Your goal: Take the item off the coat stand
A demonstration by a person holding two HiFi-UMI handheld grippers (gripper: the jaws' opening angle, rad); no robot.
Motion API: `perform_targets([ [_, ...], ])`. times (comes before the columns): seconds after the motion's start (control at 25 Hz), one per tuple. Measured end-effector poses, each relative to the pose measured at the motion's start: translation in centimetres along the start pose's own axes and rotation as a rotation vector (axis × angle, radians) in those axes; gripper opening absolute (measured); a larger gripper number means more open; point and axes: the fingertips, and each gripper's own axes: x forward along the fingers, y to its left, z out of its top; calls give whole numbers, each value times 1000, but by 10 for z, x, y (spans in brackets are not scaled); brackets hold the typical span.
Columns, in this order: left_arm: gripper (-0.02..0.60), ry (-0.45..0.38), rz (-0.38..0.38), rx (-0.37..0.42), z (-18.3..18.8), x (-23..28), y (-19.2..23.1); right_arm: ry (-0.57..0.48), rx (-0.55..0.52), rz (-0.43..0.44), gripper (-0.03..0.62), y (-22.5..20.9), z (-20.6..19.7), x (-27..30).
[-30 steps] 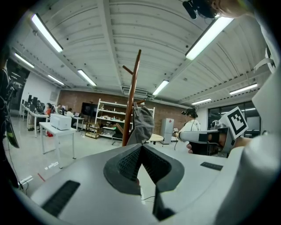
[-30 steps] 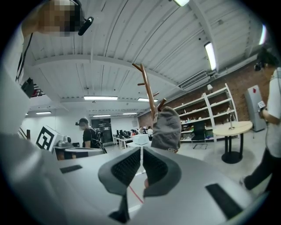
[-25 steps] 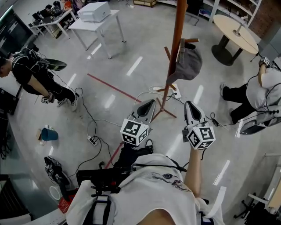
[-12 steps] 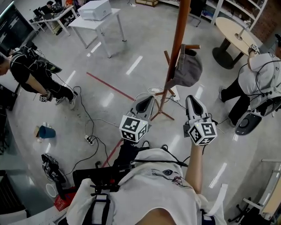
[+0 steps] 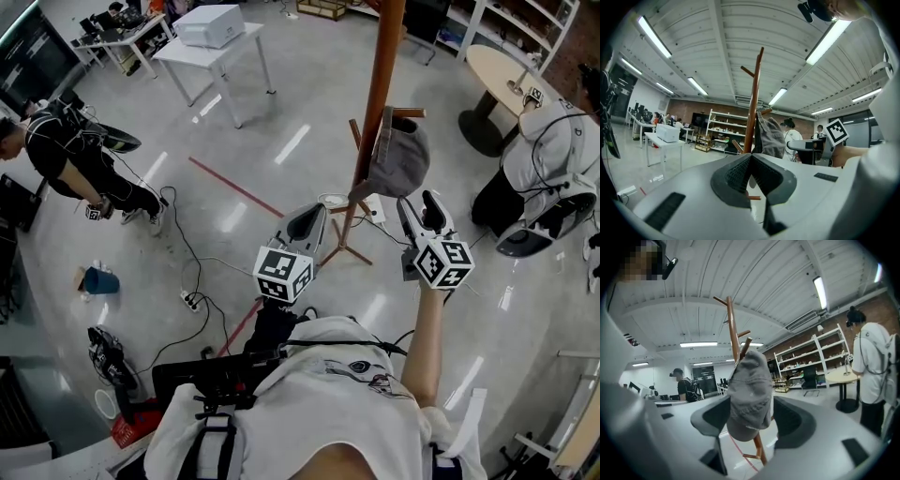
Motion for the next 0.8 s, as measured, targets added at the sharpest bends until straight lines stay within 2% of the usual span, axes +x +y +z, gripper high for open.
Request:
perform_targets([
  [0.24,-6,2,12,5,2,6,5,-13,71,48,288,-17,18,29],
  [0.44,-6,1,15,16,4,9,7,-17,64,65,284,-19,18,40],
  [0.48,-6,1,16,19,4,9,7,-21,64,69,248,-18,19,40],
  [0.52,-6,0,18,22,5,8,8,-28,66,70,174,-18,20,40],
  [0.6,-6,0,20,27,5,8,9,-44,72,69,82,-18,22,39],
  [0.8,-7,2,19,32,7,9,8,-64,37,75,57,-12,30,36],
])
